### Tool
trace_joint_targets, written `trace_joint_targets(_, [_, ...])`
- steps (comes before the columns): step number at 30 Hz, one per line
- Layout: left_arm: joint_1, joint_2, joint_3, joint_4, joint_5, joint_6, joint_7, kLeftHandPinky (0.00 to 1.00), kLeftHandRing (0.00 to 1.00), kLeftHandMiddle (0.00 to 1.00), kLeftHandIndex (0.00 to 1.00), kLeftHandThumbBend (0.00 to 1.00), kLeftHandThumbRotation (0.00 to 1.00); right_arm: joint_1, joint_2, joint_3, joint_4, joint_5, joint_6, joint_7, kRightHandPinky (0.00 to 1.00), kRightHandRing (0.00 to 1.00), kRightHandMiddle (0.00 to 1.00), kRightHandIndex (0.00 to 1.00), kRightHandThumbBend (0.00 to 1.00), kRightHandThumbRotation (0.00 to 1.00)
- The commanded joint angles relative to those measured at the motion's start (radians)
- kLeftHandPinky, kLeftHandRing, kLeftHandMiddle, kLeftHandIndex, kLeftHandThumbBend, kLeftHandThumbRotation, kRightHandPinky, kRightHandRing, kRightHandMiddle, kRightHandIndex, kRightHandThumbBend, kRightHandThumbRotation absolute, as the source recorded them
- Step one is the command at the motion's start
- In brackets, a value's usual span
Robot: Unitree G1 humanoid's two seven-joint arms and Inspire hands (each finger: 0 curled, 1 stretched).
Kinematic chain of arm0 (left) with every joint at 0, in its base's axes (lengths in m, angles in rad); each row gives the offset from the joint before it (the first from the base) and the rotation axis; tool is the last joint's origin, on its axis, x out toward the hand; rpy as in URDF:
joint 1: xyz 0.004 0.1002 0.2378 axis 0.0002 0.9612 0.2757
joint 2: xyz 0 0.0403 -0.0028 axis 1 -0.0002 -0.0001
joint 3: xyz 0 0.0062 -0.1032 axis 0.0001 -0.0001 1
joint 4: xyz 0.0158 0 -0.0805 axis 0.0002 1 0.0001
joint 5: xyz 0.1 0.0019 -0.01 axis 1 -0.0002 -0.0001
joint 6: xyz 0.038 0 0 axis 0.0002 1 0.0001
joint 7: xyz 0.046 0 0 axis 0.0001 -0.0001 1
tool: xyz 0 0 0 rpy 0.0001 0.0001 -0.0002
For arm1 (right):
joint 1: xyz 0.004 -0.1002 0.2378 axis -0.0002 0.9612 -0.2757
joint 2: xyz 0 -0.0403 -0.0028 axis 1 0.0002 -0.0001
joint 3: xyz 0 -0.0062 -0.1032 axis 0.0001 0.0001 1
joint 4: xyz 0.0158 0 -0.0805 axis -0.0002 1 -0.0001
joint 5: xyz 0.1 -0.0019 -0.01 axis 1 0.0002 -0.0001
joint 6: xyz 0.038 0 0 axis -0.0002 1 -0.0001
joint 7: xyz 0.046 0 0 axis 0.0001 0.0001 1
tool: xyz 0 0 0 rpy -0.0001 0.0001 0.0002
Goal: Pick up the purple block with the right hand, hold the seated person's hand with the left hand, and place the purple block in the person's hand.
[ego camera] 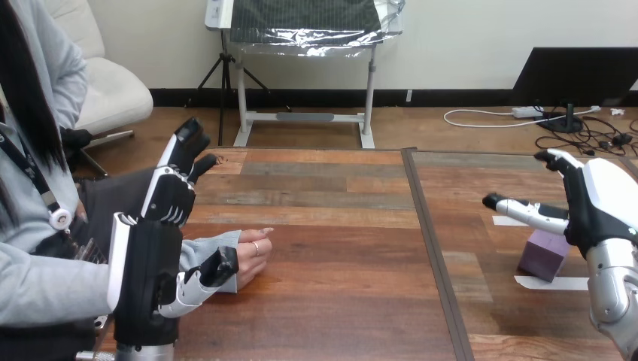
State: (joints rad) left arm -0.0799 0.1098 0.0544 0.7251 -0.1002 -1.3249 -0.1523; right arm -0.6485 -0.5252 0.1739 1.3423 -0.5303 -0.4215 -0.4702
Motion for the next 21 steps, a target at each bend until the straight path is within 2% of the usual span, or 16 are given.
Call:
trace_joint_targets(1, [-0.03,0.0,0.005,-0.056,-0.002,-0.009,0.002,0.88,0.93,0.95,0.92,1.0,0.76,-0.06,-0.011,0.009,-0.006,0.002,0.019,0.008,0.82,0.88,0.84,0.84,0.97,0.68])
trace_joint_targets(8, [-0.022,-0.002,0.006,-0.07,-0.002,-0.002,0.005,0.88,0.93,0.94,0.92,1.0,0.76,-0.051,-0.004,0.011,-0.004,0.007,0.039,0.023,0.81,0.87,0.83,0.84,0.97,0.66])
trace_joint_targets(14, [-0.019,-0.002,0.006,-0.075,-0.001,-0.004,0.006,0.88,0.93,0.94,0.92,1.0,0.76,-0.046,0.0,0.021,-0.001,0.0,0.059,0.034,0.81,0.87,0.83,0.84,0.93,0.62])
trace_joint_targets(21, [-0.008,-0.001,-0.005,-0.094,-0.015,0.007,0.001,0.88,0.93,0.94,0.92,1.0,0.76,-0.039,0.005,0.032,0.001,-0.005,0.082,0.044,0.81,0.87,0.83,0.85,0.91,0.62])
